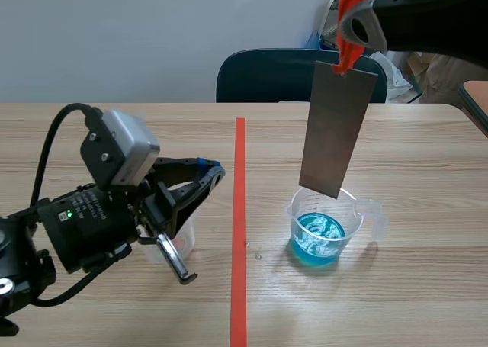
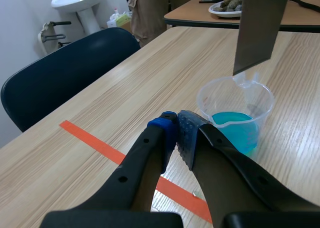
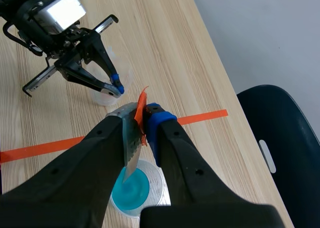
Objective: Do the redox reaction experiment
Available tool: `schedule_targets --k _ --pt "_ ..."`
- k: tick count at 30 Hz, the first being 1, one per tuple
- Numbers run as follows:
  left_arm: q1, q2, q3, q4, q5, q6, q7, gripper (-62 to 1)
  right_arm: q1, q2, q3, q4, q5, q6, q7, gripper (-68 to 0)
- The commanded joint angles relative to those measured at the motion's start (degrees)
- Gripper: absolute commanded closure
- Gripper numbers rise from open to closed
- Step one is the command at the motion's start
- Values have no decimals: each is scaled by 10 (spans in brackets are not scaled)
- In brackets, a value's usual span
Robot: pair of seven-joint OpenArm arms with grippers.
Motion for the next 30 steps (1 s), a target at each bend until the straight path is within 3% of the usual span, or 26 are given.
schedule_targets --k 1,14,30 --pt "-7 6 10 9 -6 0 3 -16 4 0 7 2 5 4 9 -6" --pt "-49 44 75 -17 -3 6 46 -16 4 0 7 2 5 4 9 -6" --pt "-53 63 79 -48 -3 24 47 -16 4 0 7 2 5 4 9 -6"
